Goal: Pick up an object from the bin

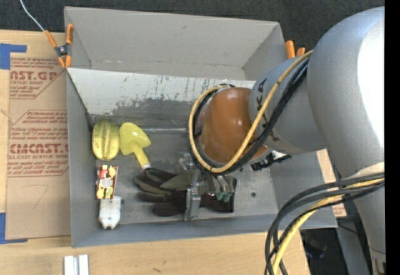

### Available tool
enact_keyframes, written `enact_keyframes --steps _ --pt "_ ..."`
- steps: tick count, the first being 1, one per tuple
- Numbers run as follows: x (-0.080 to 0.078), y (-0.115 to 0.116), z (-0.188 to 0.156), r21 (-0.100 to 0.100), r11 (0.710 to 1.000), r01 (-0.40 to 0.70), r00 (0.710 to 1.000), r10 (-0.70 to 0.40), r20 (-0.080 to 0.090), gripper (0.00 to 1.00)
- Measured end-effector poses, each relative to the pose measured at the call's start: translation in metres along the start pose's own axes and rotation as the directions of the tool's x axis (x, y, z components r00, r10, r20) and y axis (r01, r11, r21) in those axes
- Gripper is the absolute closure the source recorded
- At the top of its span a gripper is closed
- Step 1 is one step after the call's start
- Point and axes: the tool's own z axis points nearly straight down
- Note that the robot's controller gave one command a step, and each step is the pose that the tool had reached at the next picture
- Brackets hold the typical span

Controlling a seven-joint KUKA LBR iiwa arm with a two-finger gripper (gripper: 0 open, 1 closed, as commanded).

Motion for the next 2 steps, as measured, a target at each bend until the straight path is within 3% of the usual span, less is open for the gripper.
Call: enact_keyframes --steps 1,2 --pt "-0.001 -0.023 -0.003 0.003 0.985 0.173 0.985 -0.173 0.013 0.00" --pt "0.000 0.001 0.000 -0.002 1.000 0.001 1.000 -0.001 0.002 1.00"
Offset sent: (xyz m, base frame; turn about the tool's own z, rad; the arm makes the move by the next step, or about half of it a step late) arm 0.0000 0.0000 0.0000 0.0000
